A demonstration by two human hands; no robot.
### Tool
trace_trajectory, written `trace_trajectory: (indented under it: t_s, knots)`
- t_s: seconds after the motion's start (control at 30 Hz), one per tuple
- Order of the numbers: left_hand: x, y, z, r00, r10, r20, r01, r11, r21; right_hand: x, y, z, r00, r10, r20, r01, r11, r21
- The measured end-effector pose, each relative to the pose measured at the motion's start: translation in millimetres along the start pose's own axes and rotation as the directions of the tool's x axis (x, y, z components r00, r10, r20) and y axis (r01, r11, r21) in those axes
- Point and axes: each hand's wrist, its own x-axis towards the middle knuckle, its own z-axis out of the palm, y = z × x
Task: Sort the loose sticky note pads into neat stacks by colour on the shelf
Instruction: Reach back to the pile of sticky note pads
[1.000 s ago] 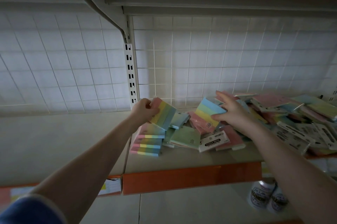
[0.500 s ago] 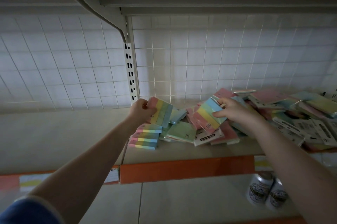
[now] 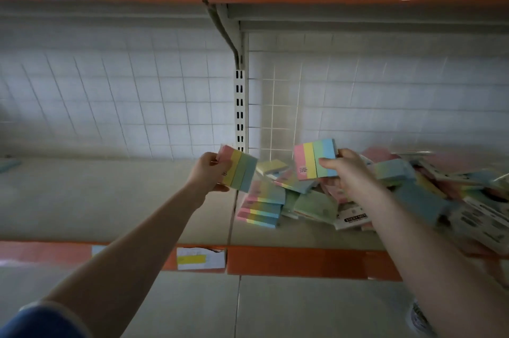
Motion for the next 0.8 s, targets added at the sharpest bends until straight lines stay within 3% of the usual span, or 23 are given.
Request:
trace_trajectory:
  t_s: [0.33,0.53,0.8]
  knots:
    - [19,-58,-188,0.981,-0.145,-0.127,0.134,0.987,-0.093,-15,19,203,0.99,0.104,0.098,-0.107,0.994,0.033]
    - [39,-98,-319,0.972,-0.189,-0.137,0.173,0.978,-0.119,-22,33,339,0.974,0.19,0.124,-0.182,0.981,-0.071]
    - [56,-119,-414,0.95,-0.262,-0.172,0.234,0.958,-0.164,-21,29,448,0.958,0.245,0.153,-0.229,0.967,-0.113]
